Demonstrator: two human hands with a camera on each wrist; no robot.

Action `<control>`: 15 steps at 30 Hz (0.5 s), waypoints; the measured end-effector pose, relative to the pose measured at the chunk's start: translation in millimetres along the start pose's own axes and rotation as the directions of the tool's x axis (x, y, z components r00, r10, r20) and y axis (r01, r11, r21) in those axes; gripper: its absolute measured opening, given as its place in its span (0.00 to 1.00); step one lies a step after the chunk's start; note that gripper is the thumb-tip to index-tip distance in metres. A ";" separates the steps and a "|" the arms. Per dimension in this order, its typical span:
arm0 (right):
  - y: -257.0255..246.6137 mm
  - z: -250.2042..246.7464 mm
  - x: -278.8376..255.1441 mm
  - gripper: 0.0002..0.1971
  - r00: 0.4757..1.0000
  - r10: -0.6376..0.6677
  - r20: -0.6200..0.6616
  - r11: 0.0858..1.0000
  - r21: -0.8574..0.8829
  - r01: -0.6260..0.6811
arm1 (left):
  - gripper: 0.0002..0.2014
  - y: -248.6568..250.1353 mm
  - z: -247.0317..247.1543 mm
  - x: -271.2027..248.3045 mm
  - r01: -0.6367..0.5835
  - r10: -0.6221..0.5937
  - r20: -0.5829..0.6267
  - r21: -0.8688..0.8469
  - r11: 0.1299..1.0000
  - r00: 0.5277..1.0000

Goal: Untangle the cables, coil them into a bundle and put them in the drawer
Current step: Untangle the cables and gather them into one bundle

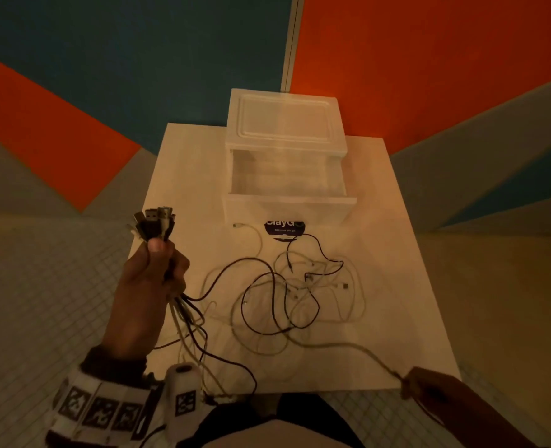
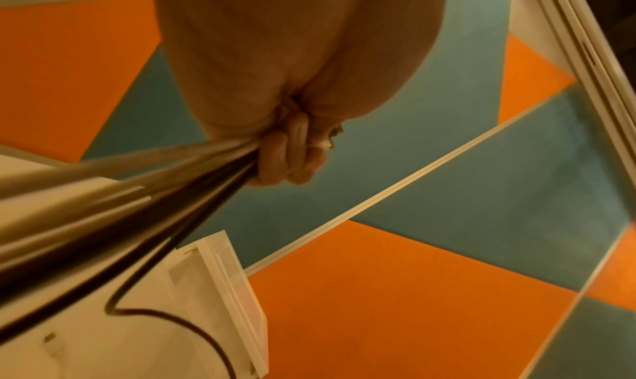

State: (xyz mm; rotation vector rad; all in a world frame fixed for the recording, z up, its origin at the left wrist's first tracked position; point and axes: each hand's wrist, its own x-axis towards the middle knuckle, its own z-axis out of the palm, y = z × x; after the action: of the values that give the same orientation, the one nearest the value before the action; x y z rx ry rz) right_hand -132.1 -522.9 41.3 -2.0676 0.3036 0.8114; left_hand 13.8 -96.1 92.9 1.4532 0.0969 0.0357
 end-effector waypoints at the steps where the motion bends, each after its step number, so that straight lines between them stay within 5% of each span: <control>1: -1.8 2.2 0.1 0.11 0.998 0.029 -0.060 0.998 -0.058 -0.032 | 0.15 -0.2 0.4 -0.9 0.012 -0.012 0.004 -0.005 1.000 1.000; 4: 8.3 3.0 -0.6 0.13 0.985 0.169 -0.042 0.971 -0.166 -0.174 | 0.16 -0.8 2.4 -2.6 0.051 -0.049 0.037 -0.056 0.997 0.998; 6: 16.7 10.4 -5.2 0.18 0.960 0.250 0.129 0.887 -0.427 -0.174 | 0.16 -0.6 3.3 -3.1 0.082 -0.075 0.077 -0.097 0.992 0.994; 8: 15.6 18.1 -5.4 0.44 0.927 0.312 0.206 0.709 -0.700 -0.083 | 0.15 0.6 5.7 -5.1 0.122 -0.099 0.143 -0.163 0.979 0.985; 10: -13.3 22.5 3.7 0.59 0.939 0.304 0.160 0.767 -0.626 -0.141 | 0.16 4.4 10.5 -8.9 0.179 -0.125 0.232 -0.231 0.956 0.965; 12: -60.7 26.4 21.4 0.54 0.995 0.087 0.049 0.923 -0.379 -0.062 | 0.19 8.4 17.7 -14.7 0.242 -0.144 0.328 -0.280 0.929 0.934; 13: -87.3 34.1 27.2 0.47 0.994 -0.108 0.027 0.967 -0.228 0.112 | 0.20 10.0 22.1 -17.7 0.264 -0.146 0.372 -0.288 0.920 0.917; 15: -160.6 55.7 32.2 0.42 0.923 -0.371 0.103 0.928 0.030 0.370 | 0.21 11.8 32.2 -24.1 0.279 -0.131 0.440 -0.291 0.915 0.889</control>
State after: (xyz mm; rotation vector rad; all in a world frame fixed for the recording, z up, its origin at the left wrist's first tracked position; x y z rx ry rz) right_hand -53.9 -380.6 100.9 -1.9786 -0.1426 0.6798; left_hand -6.9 -128.6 109.4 1.0607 -0.0979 -0.4148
